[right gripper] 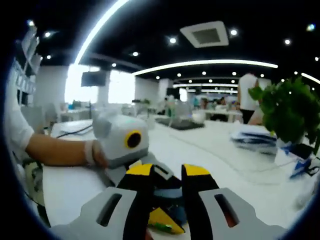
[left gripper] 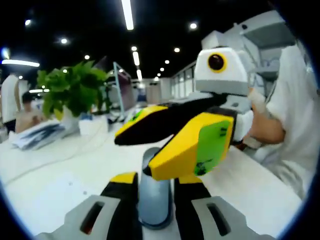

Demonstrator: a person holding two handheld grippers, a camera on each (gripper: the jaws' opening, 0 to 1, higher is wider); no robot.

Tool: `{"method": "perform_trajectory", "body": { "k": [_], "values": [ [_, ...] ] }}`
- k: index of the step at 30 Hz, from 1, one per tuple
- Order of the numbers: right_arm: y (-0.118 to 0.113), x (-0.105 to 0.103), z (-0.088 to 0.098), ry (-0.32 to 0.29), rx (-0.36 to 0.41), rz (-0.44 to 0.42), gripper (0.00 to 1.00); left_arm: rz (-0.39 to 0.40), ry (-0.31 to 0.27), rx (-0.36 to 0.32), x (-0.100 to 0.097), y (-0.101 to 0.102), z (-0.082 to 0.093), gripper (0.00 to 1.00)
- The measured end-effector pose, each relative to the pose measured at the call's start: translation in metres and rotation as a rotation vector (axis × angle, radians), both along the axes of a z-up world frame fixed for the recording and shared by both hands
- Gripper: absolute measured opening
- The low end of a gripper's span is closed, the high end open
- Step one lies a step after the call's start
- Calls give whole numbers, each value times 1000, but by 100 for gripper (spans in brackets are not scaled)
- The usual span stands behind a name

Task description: Pick up the paper insert the paper into the punch align the paper edges press the punch to punch holes

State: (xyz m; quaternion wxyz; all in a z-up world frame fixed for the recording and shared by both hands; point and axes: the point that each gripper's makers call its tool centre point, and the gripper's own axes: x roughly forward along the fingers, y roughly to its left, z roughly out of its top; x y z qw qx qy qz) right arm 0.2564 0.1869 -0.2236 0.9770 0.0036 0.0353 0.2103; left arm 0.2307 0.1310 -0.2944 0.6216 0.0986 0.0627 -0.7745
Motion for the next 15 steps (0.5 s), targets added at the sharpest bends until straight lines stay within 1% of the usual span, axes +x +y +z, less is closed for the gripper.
{"method": "perform_trajectory", "body": {
  "k": [1, 2, 3, 5, 6, 7, 8, 9, 11, 12, 13, 14, 15],
  "values": [
    [-5, 1, 3, 9, 42, -20, 36, 1, 10, -4, 0, 0, 1, 33],
    [-11, 2, 6, 26, 88, -39, 46, -2, 16, -7, 0, 1, 2, 35],
    [-14, 3, 8, 36, 120, -42, 52, -6, 19, -9, 0, 0, 3, 37],
    [-19, 3, 11, 48, 168, -33, 60, -9, 16, -13, 0, 0, 4, 43],
    [-20, 3, 14, 50, 210, -35, 63, -10, 4, -20, 1, 0, 6, 46],
    [-24, 3, 19, 42, 262, -42, 66, -9, -1, -26, 2, 0, 8, 52],
    [-25, 2, 19, 43, 274, -41, 66, -8, 1, -38, 3, 0, 11, 55],
    [-28, 1, 22, 44, 305, -45, 66, -2, 22, -62, 4, 0, 16, 57],
    [-31, -3, 31, 15, 349, -38, 68, -2, 88, -112, 5, 1, 29, 58],
    [-31, -4, 32, 11, 357, -35, 68, 2, 112, -139, 8, 2, 36, 58],
    [-34, -8, 35, 8, 382, -34, 67, 12, 128, -162, 15, 3, 42, 58],
    [-37, -11, 35, 4, 379, -37, 67, 12, 129, -168, 17, 5, 46, 59],
    [-41, -13, 36, -2, 370, -49, 67, 19, 144, -195, 19, 6, 53, 60]
  ]
}}
